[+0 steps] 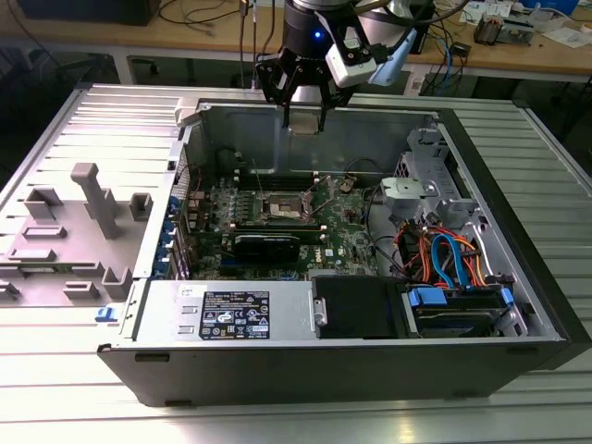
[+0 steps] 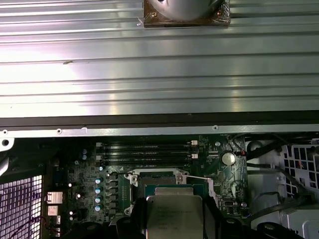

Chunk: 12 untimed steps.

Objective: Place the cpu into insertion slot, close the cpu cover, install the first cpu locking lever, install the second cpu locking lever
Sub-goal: 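Place the cpu into insertion slot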

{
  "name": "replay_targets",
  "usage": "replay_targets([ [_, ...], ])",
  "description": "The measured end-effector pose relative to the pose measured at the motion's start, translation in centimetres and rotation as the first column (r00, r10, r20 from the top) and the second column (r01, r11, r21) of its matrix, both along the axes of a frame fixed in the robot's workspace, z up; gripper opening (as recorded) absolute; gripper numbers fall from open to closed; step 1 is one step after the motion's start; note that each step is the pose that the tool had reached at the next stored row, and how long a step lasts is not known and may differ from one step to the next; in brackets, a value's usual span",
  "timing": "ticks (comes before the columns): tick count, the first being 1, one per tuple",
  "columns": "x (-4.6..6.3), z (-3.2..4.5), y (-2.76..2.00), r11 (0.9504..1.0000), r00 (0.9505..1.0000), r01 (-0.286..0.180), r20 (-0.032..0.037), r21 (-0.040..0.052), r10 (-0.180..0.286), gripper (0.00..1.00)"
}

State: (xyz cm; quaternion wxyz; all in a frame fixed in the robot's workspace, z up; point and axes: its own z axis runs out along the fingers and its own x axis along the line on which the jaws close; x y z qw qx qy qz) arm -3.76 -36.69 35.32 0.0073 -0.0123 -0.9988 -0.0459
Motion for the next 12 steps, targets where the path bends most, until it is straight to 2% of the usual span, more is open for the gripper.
replay_targets([
  [12,0.0,0.0,0.0,1.0,1.0,0.0,0.0,0.0019,0.0,0.55],
])
